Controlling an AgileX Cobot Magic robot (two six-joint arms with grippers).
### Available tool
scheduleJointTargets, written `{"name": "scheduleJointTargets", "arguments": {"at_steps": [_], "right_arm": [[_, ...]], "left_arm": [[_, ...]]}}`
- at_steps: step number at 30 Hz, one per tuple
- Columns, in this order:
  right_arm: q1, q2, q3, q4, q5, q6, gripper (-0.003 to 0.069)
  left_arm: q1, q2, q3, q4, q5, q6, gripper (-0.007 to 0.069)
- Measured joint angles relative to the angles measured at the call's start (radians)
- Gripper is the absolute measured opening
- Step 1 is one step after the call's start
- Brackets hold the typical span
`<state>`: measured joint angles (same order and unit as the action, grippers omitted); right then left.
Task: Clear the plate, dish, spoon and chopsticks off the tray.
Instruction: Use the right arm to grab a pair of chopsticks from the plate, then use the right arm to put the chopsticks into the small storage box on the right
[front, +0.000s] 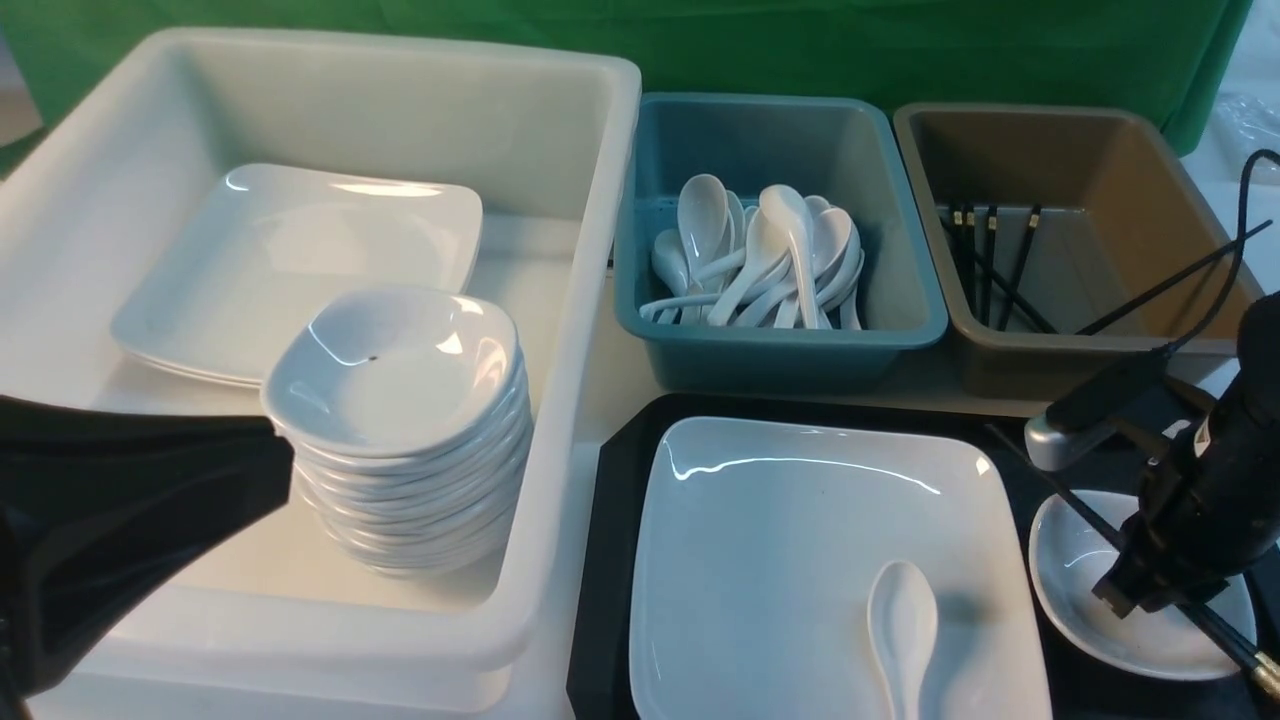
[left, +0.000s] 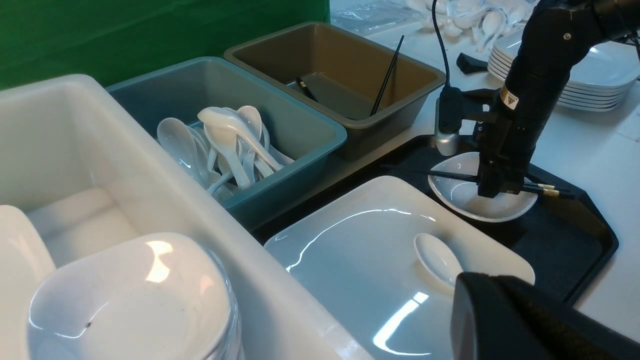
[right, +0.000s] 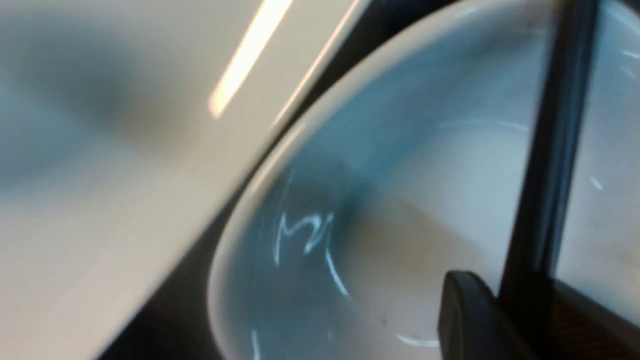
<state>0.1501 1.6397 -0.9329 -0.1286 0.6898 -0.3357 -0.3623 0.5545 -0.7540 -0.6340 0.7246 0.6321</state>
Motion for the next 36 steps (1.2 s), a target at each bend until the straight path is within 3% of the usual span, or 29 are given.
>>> {"name": "scheduleJointTargets", "arguments": {"at_steps": [5, 13, 17, 23, 29, 32, 36], "right_arm": [[0.016, -0.101, -0.003, 0.017, 0.038, -0.012, 0.0137], [0.005, -0.155, -0.202, 0.256, 0.062, -0.008, 0.0137], [-0.111, 0.010, -0.456, 0.467, 0.002, 0.025, 0.0137], [-0.216, 0.288, -0.753, 0.737, -0.043, 0.002, 0.0137], [-0.229, 0.482, -0.914, 0.776, -0.123, 0.044, 0.0138], [-0.229, 0.521, -0.925, 0.757, -0.135, 0.059, 0.0178], [-0.229, 0.519, -0.928, 0.691, -0.107, 0.064, 0.0409]], "left_arm": [[0.000, 0.000, 0.000, 0.000, -0.015, 0.000, 0.0021], [0.000, 0.000, 0.000, -0.091, -0.176, 0.034, 0.0021], [0.000, 0.000, 0.000, -0.213, -0.298, 0.137, 0.0021], [0.000, 0.000, 0.000, -0.234, -0.313, 0.157, 0.0021], [0.000, 0.000, 0.000, -0.240, -0.267, 0.157, 0.0021], [0.000, 0.000, 0.000, -0.239, -0.255, 0.157, 0.0021], [0.000, 0.000, 0.000, -0.208, -0.244, 0.157, 0.0021]]}}
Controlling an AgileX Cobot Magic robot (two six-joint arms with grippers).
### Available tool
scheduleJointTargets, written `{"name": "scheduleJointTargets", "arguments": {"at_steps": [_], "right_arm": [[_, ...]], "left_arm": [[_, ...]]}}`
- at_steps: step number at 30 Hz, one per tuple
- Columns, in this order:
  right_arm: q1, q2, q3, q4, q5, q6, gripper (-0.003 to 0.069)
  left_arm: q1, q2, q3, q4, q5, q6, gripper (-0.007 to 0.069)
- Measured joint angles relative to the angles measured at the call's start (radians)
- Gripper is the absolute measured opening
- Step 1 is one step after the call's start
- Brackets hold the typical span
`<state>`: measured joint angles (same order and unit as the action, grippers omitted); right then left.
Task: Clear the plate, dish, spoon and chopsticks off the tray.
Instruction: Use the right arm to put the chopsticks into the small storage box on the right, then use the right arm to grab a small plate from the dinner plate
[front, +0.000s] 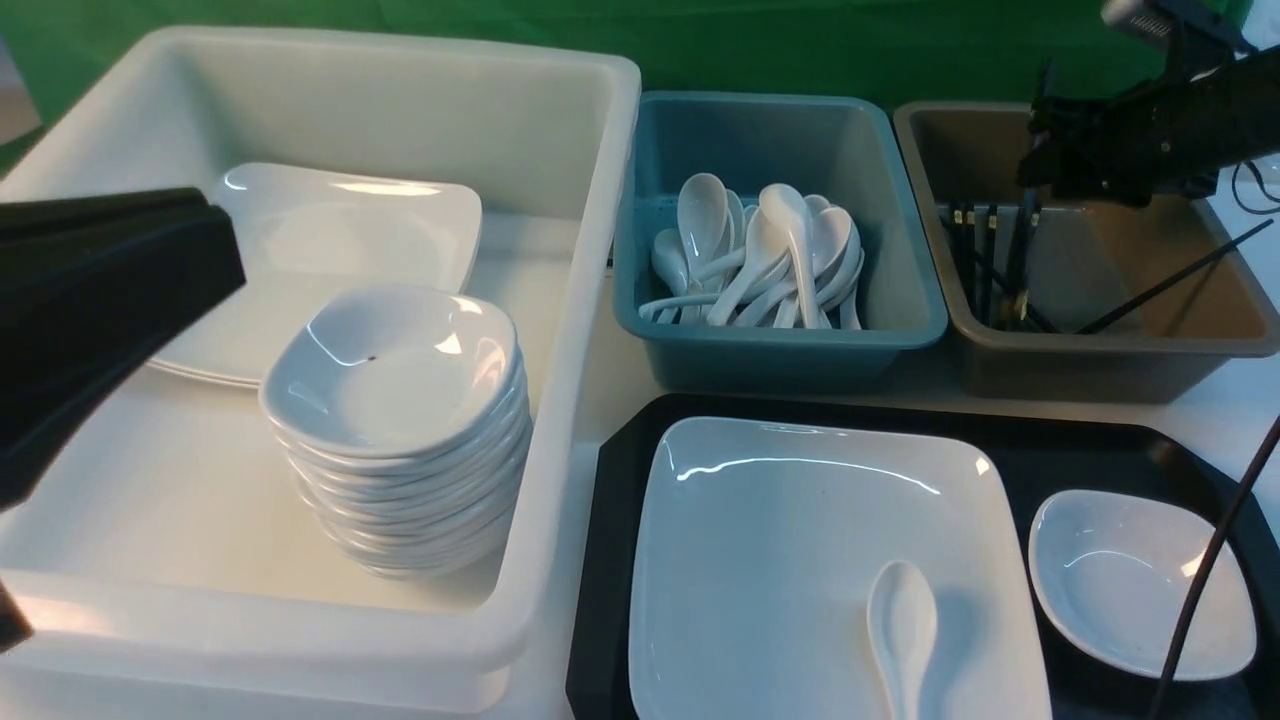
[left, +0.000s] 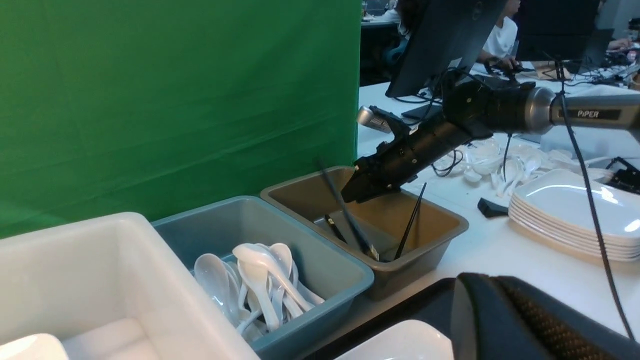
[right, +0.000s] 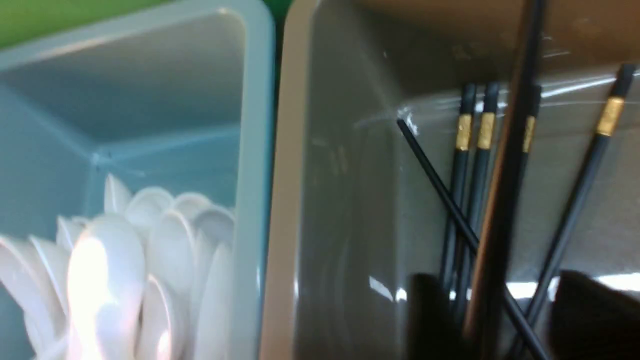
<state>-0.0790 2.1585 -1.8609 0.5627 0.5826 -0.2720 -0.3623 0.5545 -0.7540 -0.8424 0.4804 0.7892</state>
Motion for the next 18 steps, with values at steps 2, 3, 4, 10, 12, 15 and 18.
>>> {"name": "scheduleJointTargets", "arguments": {"at_steps": [2, 3, 4, 10, 12, 15, 18], "right_arm": [[0.000, -0.021, 0.000, -0.050, 0.046, 0.004, 0.0509], [0.000, -0.024, 0.000, -0.057, 0.051, 0.007, 0.0514], [0.000, -0.065, 0.000, -0.124, 0.116, 0.017, 0.0524], [0.028, -0.233, 0.033, -0.255, 0.347, 0.019, 0.0383], [0.072, -0.326, 0.110, -0.330, 0.391, 0.020, 0.0344], [0.172, -0.460, 0.306, -0.489, 0.408, 0.046, 0.0322], [0.319, -0.625, 0.634, -0.670, 0.384, 0.055, 0.0325]], "left_arm": [[0.000, 0.000, 0.000, 0.016, 0.000, 0.000, 0.0021], [0.000, 0.000, 0.000, 0.018, 0.000, 0.000, 0.0021], [0.000, 0.000, 0.000, 0.030, 0.000, 0.000, 0.0021], [0.000, 0.000, 0.000, 0.091, 0.035, -0.001, 0.0021], [0.000, 0.000, 0.000, 0.114, 0.059, -0.001, 0.0021], [0.000, 0.000, 0.000, 0.135, 0.095, -0.001, 0.0021], [0.000, 0.000, 0.000, 0.153, 0.106, -0.001, 0.0021]]}}
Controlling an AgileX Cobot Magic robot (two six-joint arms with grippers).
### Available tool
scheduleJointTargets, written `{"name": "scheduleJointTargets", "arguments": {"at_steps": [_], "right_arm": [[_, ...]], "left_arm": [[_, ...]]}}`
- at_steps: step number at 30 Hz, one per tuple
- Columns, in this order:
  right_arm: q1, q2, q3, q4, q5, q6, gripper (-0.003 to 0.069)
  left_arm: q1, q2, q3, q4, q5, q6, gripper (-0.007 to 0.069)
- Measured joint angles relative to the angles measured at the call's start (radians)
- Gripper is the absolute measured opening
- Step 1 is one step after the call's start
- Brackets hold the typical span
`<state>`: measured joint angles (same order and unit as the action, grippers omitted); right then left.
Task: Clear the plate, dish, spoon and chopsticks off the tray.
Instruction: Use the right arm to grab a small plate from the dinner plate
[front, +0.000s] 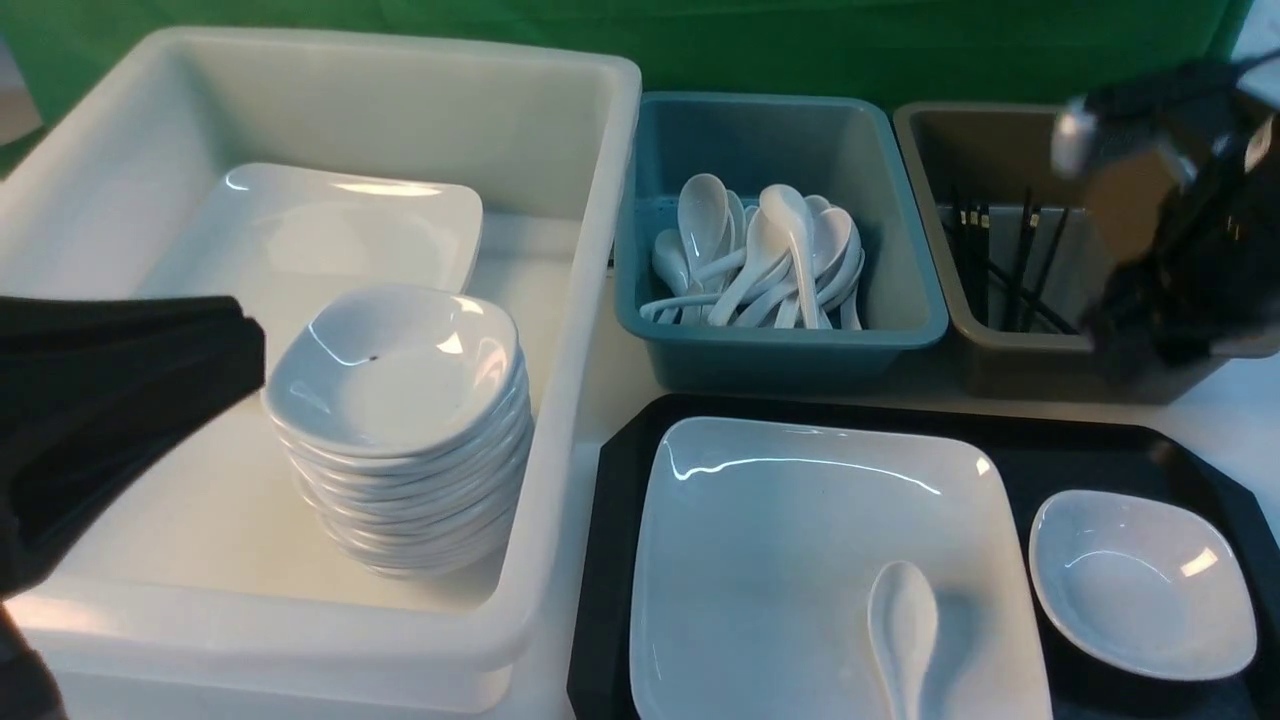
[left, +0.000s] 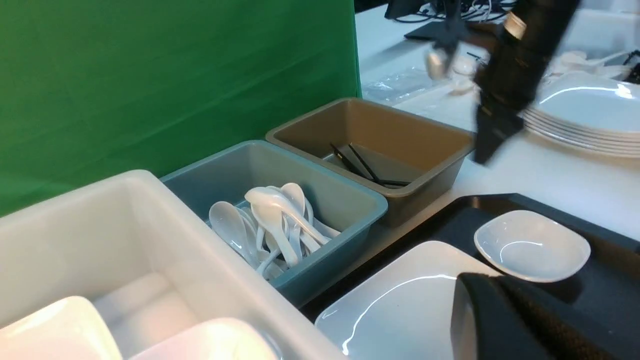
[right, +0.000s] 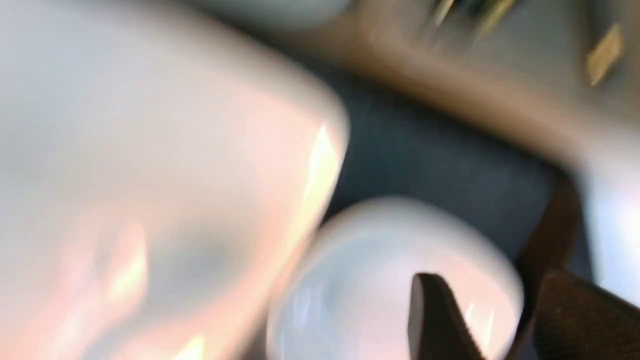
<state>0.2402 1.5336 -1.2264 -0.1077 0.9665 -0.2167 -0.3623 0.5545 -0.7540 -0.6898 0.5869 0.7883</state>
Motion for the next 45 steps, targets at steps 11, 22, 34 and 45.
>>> {"name": "scheduleJointTargets", "arguments": {"at_steps": [11, 22, 34, 45], "right_arm": [[0.090, -0.114, 0.501, -0.148, -0.340, 0.044, 0.0542], [0.091, 0.038, 0.503, -0.165, -0.464, 0.012, 0.0542], [0.096, 0.057, 0.503, -0.193, -0.478, -0.009, 0.0299], [0.107, -0.174, 0.419, -0.107, -0.326, 0.015, 0.0061]], "left_arm": [[0.000, 0.000, 0.000, 0.004, 0.002, 0.000, 0.0021], [0.000, 0.000, 0.000, 0.004, 0.017, 0.000, 0.0021], [0.000, 0.000, 0.000, 0.004, 0.022, -0.002, 0.0021], [0.000, 0.000, 0.000, 0.029, 0.042, -0.016, 0.0021]]}}
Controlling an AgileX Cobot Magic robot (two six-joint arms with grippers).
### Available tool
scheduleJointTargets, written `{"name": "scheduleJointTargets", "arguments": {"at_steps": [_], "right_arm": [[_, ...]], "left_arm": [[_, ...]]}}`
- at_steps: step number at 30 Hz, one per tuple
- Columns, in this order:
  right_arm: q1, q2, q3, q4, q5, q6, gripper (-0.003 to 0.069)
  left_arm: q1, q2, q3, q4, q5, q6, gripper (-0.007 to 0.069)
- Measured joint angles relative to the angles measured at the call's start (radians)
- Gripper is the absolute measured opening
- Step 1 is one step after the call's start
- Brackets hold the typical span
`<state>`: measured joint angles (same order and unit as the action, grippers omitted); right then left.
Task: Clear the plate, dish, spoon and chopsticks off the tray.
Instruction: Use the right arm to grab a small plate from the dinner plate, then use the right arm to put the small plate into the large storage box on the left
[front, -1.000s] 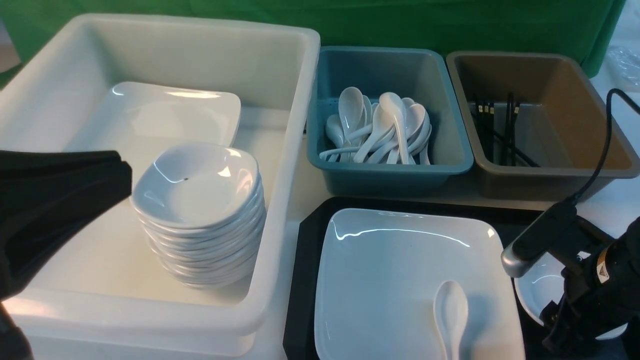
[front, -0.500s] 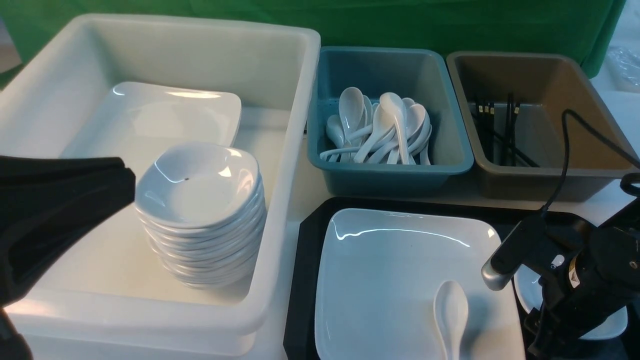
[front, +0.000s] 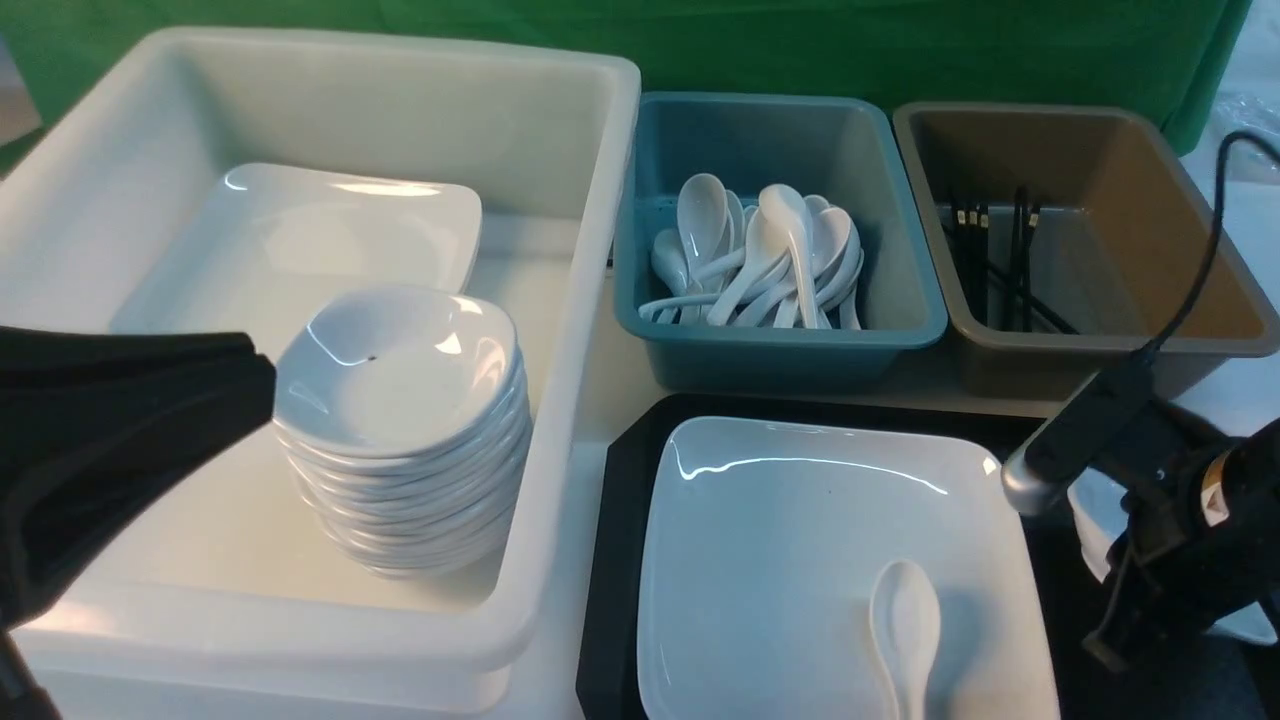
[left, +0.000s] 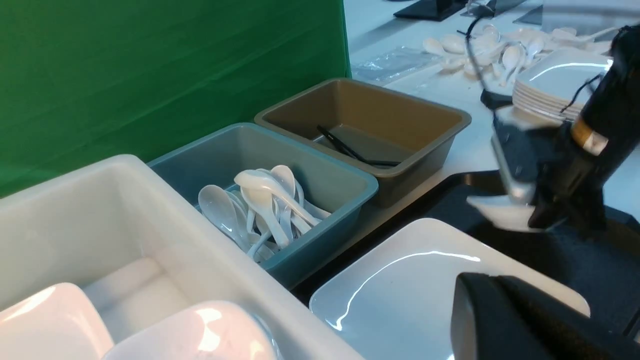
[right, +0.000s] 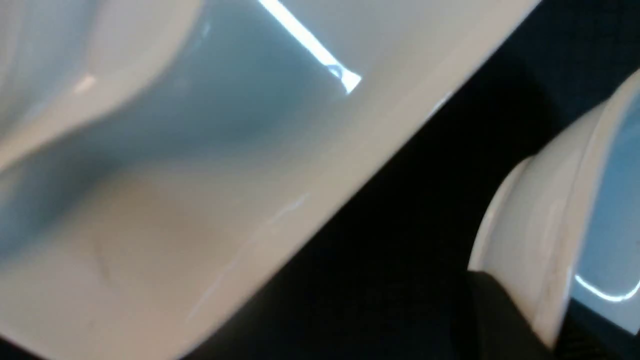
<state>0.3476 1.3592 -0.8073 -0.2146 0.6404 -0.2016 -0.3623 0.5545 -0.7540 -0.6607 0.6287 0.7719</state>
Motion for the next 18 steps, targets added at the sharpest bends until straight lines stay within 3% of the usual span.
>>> {"name": "scheduleJointTargets", "arguments": {"at_steps": [4, 7, 8, 10, 11, 12, 14, 18], "right_arm": [[0.078, -0.109, -0.155, 0.059, 0.104, 0.037, 0.0059], [0.241, -0.138, -0.337, 0.105, 0.145, 0.051, 0.0059], [0.267, -0.135, -0.360, 0.107, 0.145, 0.051, 0.0059], [0.435, -0.071, -0.503, 0.117, 0.144, 0.051, 0.0059], [0.447, -0.071, -0.513, 0.117, 0.144, 0.051, 0.0059], [0.546, 0.016, -0.606, 0.118, 0.144, 0.015, 0.0059], [0.614, 0.104, -0.684, 0.117, 0.144, -0.033, 0.0059], [0.691, 0.319, -0.851, 0.117, 0.144, -0.132, 0.0059]], "left_arm": [[0.000, 0.000, 0.000, 0.108, -0.007, -0.094, 0.0021], [0.000, 0.000, -0.027, 0.289, -0.003, -0.276, 0.0021], [0.000, 0.000, -0.030, 0.301, 0.000, -0.287, 0.0021], [0.000, 0.000, -0.099, 0.428, 0.080, -0.419, 0.0021], [0.000, 0.000, -0.099, 0.428, 0.080, -0.419, 0.0021], [0.000, -0.001, -0.155, 0.467, 0.157, -0.463, 0.0021], [0.000, -0.006, -0.203, 0.478, 0.221, -0.484, 0.0021], [0.000, -0.048, -0.244, 0.494, 0.319, -0.510, 0.0021]]}}
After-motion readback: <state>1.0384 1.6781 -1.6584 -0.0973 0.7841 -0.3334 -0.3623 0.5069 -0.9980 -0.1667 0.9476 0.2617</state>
